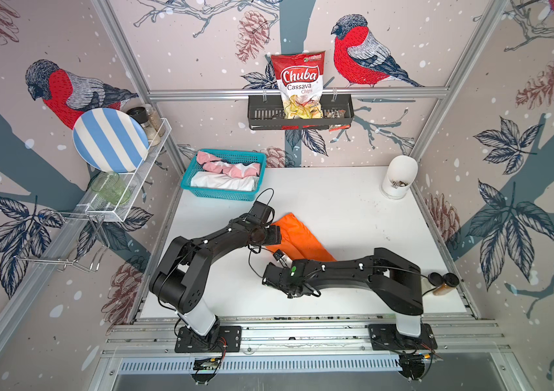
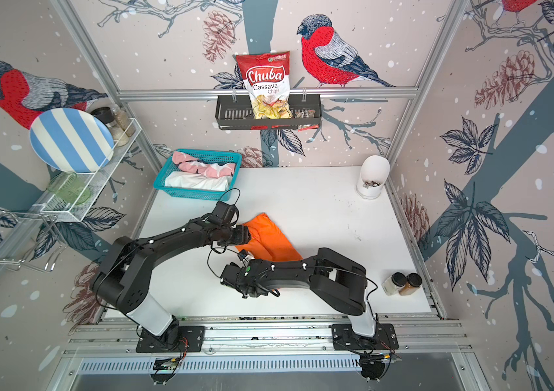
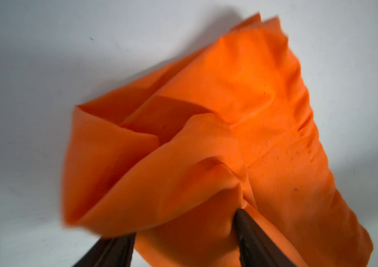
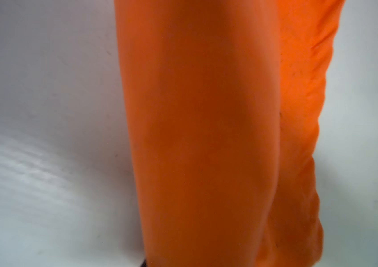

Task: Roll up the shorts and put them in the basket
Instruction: Roll the shorts at the center of the board.

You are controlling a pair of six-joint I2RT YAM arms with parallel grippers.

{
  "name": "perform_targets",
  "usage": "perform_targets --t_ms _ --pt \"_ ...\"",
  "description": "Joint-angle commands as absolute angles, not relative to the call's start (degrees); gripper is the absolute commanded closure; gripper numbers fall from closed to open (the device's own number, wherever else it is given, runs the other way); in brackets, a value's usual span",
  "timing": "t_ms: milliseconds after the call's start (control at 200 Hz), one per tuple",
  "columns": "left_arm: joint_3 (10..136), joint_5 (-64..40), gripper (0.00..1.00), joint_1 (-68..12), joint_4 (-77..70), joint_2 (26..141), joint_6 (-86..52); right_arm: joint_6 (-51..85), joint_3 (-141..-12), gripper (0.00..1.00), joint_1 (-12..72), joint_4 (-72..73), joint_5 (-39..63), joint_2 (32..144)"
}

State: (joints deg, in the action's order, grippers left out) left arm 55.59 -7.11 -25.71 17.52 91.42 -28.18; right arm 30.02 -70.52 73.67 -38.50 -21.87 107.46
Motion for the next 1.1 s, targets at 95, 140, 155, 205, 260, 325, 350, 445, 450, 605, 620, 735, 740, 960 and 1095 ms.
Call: perform_targets --t_ms 95,140,155,205,260,325,350,445,450,605,620,735,740,960,1095 --pt "56.44 -3.31 0.27 -22.59 23.66 84.89 -25.36 35.24 -58.51 0.81 64.97 -13.94 16.88 98.45" --pt "56.63 -3.38 0.27 -22.62 24.44 83.86 -25.16 37.96 -54.74 0.82 62.66 -8.00 22.95 96.95" --pt "56.72 -3.64 0.27 -22.60 24.71 83.57 -25.21 38.88 -53.47 0.82 61.85 -5.99 24.72 96.42" --pt "56.86 -4.53 0.27 -22.60 25.04 82.85 -25.26 42.05 -49.58 0.82 59.05 -0.01 29.95 94.87" --pt "56.79 -6.22 0.27 -22.81 24.52 82.37 -25.81 45.05 -45.67 0.83 56.17 6.49 34.45 93.71" --pt "56.75 -7.76 0.27 -24.01 23.18 82.80 -26.59 48.69 -41.18 0.83 52.76 13.01 38.39 92.63" --pt "56.86 -7.81 0.27 -24.95 22.88 83.35 -26.77 50.15 -39.33 0.83 51.53 15.51 39.61 92.38" --pt "59.69 -7.08 0.27 -28.47 22.46 87.32 -27.41 54.72 -33.07 0.83 47.09 24.14 44.38 92.28" --pt "59.77 -7.10 0.27 -28.56 22.35 87.56 -27.50 54.91 -32.75 0.83 46.88 24.51 44.52 92.28" --pt "61.23 -8.74 0.27 -30.07 18.05 94.53 -28.85 58.14 -25.22 0.81 41.20 30.49 46.37 92.11" --pt "61.53 -8.78 0.27 -30.14 17.80 95.00 -28.76 58.06 -24.87 0.80 40.84 30.56 46.35 92.11" --pt "63.44 -8.18 0.28 -30.12 17.07 100.61 -27.98 54.39 -24.46 0.68 39.65 24.55 43.47 91.49" --pt "63.49 -8.05 0.28 -30.14 17.19 100.98 -27.92 54.05 -24.53 0.68 39.64 24.32 43.18 91.45" --pt "65.39 -6.86 0.29 -30.06 17.89 106.68 -26.71 41.04 -33.07 0.44 42.71 -3.98 21.00 81.42" --pt "65.37 -7.03 0.29 -30.02 17.96 107.13 -26.53 37.25 -40.34 0.35 47.64 -19.17 3.89 77.47"
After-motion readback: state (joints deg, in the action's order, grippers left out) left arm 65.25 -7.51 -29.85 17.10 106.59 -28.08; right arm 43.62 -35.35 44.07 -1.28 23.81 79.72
